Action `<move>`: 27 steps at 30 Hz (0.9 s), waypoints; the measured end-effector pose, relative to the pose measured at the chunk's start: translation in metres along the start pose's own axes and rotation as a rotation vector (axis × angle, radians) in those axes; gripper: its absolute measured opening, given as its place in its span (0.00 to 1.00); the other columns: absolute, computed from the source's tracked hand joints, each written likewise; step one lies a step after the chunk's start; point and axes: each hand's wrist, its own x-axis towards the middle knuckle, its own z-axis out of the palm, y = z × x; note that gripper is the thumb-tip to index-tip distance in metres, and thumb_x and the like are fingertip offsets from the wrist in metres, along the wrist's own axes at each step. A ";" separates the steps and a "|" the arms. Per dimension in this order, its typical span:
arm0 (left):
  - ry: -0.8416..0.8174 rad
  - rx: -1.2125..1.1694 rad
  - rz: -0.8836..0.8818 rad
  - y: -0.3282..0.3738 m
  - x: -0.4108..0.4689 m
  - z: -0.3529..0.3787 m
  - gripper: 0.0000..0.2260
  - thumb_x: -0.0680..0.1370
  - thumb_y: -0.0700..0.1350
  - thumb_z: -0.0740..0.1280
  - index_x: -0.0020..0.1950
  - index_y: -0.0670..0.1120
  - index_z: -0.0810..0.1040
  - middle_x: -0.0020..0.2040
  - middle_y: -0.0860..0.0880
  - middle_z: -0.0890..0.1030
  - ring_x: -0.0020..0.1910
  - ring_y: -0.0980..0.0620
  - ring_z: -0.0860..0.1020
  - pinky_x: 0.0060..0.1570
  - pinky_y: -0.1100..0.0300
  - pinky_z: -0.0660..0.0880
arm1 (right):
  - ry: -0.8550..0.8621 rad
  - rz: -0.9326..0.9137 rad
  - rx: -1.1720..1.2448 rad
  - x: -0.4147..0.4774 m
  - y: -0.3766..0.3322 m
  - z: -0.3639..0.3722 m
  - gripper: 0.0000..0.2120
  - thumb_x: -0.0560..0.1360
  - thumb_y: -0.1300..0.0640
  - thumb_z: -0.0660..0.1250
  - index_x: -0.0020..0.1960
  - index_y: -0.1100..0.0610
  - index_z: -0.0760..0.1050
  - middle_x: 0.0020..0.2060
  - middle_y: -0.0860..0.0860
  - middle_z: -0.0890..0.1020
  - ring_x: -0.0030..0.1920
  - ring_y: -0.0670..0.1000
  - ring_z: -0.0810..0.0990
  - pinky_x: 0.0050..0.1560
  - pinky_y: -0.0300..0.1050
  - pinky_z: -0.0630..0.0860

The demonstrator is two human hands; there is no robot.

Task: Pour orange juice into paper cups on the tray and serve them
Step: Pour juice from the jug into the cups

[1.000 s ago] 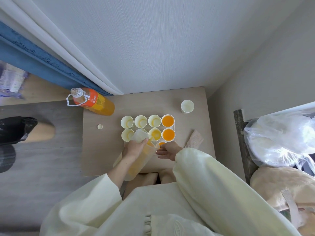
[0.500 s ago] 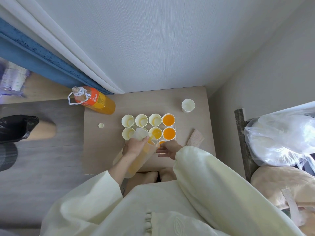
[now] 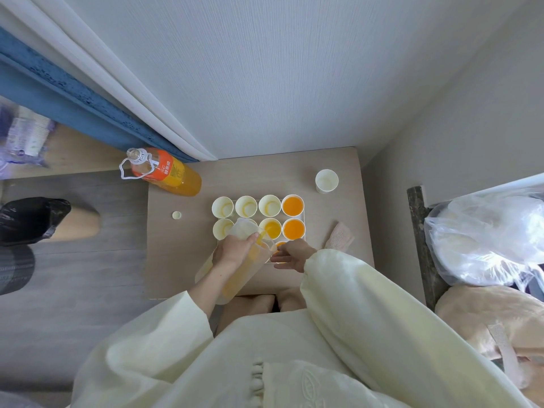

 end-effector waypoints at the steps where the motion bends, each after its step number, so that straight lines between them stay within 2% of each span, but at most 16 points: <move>1: 0.000 0.000 -0.002 0.000 0.000 0.000 0.23 0.76 0.65 0.62 0.43 0.44 0.74 0.44 0.46 0.78 0.44 0.45 0.74 0.43 0.58 0.68 | 0.002 0.000 -0.002 0.000 0.000 0.000 0.05 0.79 0.67 0.60 0.50 0.64 0.74 0.43 0.59 0.82 0.44 0.55 0.83 0.47 0.51 0.81; 7: 0.003 -0.003 -0.009 -0.002 0.001 0.000 0.23 0.75 0.65 0.62 0.43 0.45 0.74 0.45 0.46 0.79 0.45 0.44 0.75 0.43 0.57 0.69 | 0.005 -0.001 -0.026 0.001 0.000 0.000 0.05 0.79 0.66 0.60 0.47 0.62 0.75 0.42 0.58 0.83 0.43 0.54 0.83 0.49 0.51 0.82; 14: 0.001 -0.009 -0.008 -0.002 -0.001 -0.001 0.23 0.75 0.65 0.62 0.42 0.45 0.74 0.44 0.46 0.78 0.45 0.44 0.76 0.42 0.57 0.69 | 0.008 -0.004 -0.063 0.001 0.001 0.002 0.05 0.79 0.66 0.60 0.50 0.64 0.75 0.50 0.61 0.83 0.49 0.56 0.84 0.51 0.52 0.81; 19: 0.005 -0.017 -0.005 -0.003 -0.001 -0.001 0.22 0.75 0.65 0.62 0.42 0.45 0.73 0.47 0.44 0.80 0.49 0.42 0.78 0.42 0.57 0.69 | 0.011 -0.003 -0.076 0.000 0.001 0.002 0.06 0.79 0.65 0.60 0.49 0.62 0.76 0.46 0.59 0.83 0.46 0.54 0.84 0.50 0.50 0.81; 22: 0.008 -0.018 -0.005 -0.003 -0.001 -0.001 0.22 0.75 0.65 0.62 0.42 0.45 0.73 0.47 0.44 0.80 0.48 0.42 0.78 0.43 0.57 0.69 | 0.009 -0.007 -0.076 -0.001 0.001 0.002 0.06 0.79 0.65 0.60 0.50 0.62 0.75 0.45 0.58 0.83 0.46 0.54 0.83 0.49 0.50 0.81; 27: 0.009 -0.015 -0.003 -0.003 -0.002 -0.002 0.22 0.75 0.65 0.62 0.42 0.45 0.74 0.44 0.46 0.79 0.46 0.44 0.76 0.42 0.57 0.69 | 0.011 -0.005 -0.075 -0.002 0.002 0.003 0.06 0.79 0.65 0.60 0.50 0.63 0.76 0.50 0.60 0.83 0.51 0.55 0.84 0.49 0.50 0.81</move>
